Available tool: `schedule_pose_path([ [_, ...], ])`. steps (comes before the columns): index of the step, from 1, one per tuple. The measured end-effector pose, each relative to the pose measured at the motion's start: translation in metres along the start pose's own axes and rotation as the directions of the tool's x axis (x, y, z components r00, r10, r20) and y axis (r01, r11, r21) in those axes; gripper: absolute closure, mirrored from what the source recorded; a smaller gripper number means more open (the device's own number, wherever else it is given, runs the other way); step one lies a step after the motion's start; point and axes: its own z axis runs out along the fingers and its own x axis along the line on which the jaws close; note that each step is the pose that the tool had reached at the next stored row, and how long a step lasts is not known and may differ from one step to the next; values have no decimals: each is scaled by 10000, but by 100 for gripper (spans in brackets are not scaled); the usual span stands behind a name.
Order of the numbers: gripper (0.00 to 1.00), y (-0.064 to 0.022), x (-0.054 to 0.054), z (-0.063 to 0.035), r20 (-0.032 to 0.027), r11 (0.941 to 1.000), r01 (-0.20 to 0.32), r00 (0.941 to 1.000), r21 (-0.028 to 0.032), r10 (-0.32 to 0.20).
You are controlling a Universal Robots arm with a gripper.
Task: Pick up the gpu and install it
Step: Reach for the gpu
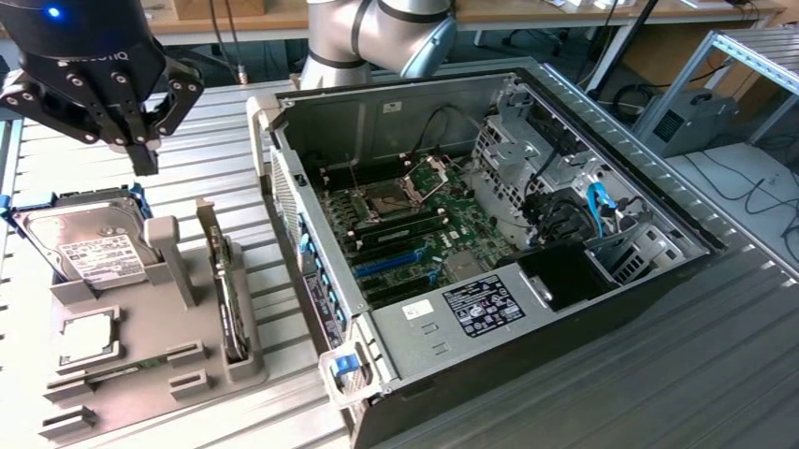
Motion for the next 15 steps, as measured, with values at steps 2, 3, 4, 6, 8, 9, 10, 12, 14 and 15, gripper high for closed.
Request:
schedule_pose_path([
  [2,89,-1,14,0,0,10000,0,10000,0,0],
  [3,89,-2,24,-1,0,10000,0,10000,0,0],
  [4,89,-2,31,-1,0,10000,0,10000,0,0],
  [6,89,-3,43,-1,0,10000,0,10000,0,0],
  [8,89,-4,58,-2,0,10000,0,10000,0,0],
  [9,89,-5,65,-2,0,10000,0,10000,0,0],
  [10,89,-6,73,-2,0,10000,0,10000,0,0],
  [12,89,-6,87,-2,0,10000,-1,10000,0,1],
  [14,89,-8,107,-3,0,10000,-1,10000,0,1],
  [15,89,-9,117,-3,0,10000,0,10000,0,0],
])
